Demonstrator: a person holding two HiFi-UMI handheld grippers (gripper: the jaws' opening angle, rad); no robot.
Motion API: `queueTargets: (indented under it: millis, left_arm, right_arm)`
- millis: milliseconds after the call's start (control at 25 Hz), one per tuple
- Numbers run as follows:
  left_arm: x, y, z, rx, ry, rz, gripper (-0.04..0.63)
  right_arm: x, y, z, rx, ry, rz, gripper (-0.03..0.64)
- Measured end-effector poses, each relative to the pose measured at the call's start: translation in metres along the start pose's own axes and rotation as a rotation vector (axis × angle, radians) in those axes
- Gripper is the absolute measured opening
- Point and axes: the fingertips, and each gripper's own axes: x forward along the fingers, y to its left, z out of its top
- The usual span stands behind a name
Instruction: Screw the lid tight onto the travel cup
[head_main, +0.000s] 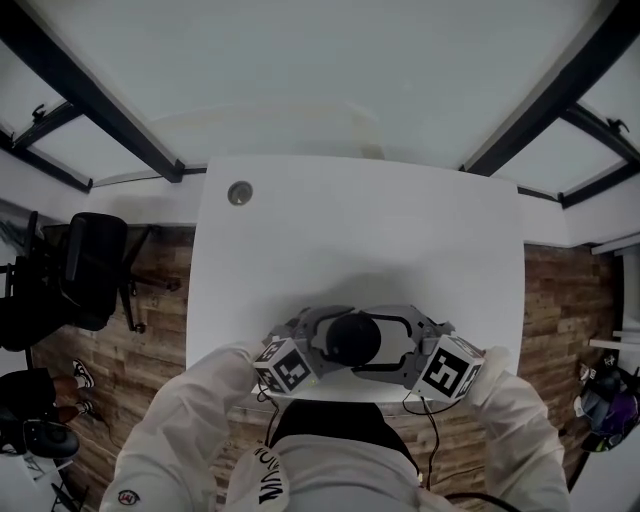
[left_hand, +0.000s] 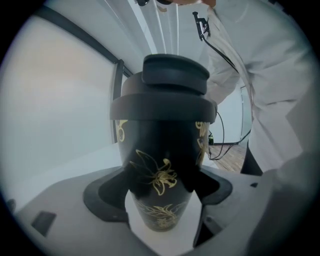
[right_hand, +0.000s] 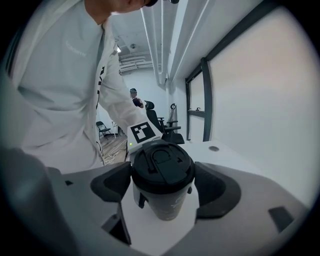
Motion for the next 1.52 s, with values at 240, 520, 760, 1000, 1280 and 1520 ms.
queueTargets:
  millis: [240, 520, 760, 1000, 1280, 1520]
  left_arm:
    - [-0.003, 0.005, -0.004, -0.035, -0.012, 0.120, 0.382]
    - [0.000, 0.005, 0.002, -0.137, -0.038, 0.358, 0.382]
    - [0.003, 0.007, -0.001, -0.209, -0.052, 0.540, 0.382]
    - [0.006, 0.008, 0.002, -0.216, -0.042, 0.567, 0.382]
    - [0.003, 0.004, -0.001, -0.176, -0.013, 0.382, 0.382]
    - [-0.002, 0.004, -0.002, -0.141, 0.010, 0.173, 0.382]
  right_arm:
    - [0.001, 0.000, 0.003, 0.102, -0.069, -0.175, 0.391]
    - [-0.008, 0.002, 0.002, 0.220, -0.200, -0.490, 0.391]
    - [-0.014, 0.003, 0.003, 0.287, -0.224, -0.701, 0.391]
    - [-0.020, 0.001, 0.003, 0.332, -0.252, -0.804, 0.391]
    - [-0.026, 0.004, 0.023, 0.283, -0.295, -0.620, 0.391]
    - [-0.019, 0.010, 0.016, 0.132, -0.125, -0.264, 0.391]
